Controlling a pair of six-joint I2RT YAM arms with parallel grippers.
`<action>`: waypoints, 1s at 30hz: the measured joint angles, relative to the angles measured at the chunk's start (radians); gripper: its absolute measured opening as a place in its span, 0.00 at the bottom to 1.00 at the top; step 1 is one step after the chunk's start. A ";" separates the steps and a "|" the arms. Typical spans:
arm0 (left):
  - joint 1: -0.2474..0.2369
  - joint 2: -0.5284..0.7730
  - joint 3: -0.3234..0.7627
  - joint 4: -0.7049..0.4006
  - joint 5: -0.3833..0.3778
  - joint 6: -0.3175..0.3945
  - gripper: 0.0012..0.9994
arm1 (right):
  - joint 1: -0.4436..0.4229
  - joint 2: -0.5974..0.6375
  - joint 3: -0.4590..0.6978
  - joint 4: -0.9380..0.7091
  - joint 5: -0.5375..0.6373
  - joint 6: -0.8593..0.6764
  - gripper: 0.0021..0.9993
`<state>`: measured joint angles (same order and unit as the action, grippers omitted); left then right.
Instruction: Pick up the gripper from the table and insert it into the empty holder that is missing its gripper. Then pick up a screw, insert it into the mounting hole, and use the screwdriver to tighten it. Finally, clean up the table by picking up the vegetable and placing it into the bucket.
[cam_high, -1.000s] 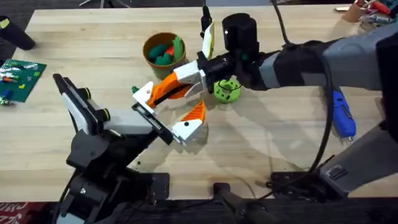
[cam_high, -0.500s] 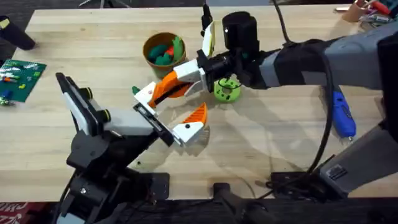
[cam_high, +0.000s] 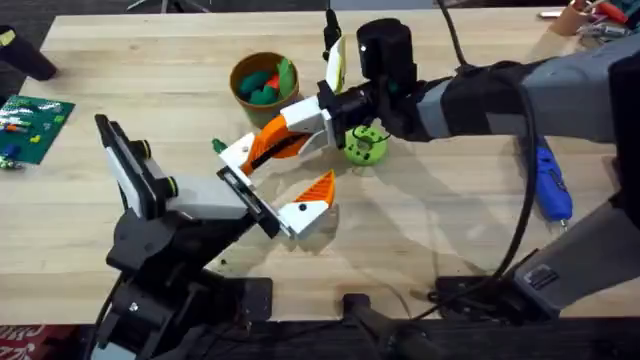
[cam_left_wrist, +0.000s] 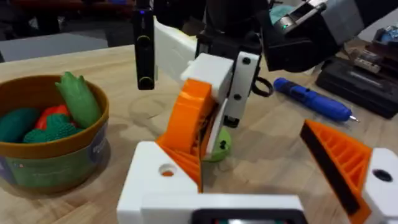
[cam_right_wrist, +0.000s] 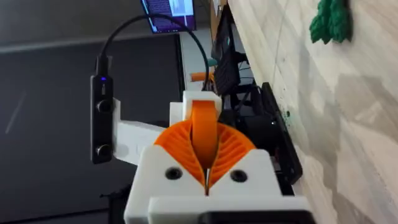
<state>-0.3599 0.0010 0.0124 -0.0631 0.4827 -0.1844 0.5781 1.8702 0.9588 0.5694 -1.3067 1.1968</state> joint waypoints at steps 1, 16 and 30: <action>0.000 0.000 0.000 0.000 0.005 0.000 0.99 | 0.000 0.000 0.000 0.000 -0.001 -0.001 0.01; 0.006 0.000 0.000 0.000 0.043 -0.019 0.99 | -0.003 0.000 0.019 -0.127 -0.034 -0.096 0.01; 0.006 0.000 0.000 0.001 0.045 -0.006 0.99 | -0.003 0.003 0.018 -0.076 -0.043 -0.105 0.01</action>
<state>-0.3534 0.0010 0.0124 -0.0624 0.5282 -0.1902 0.5747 1.8732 0.9768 0.4929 -1.3493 1.0916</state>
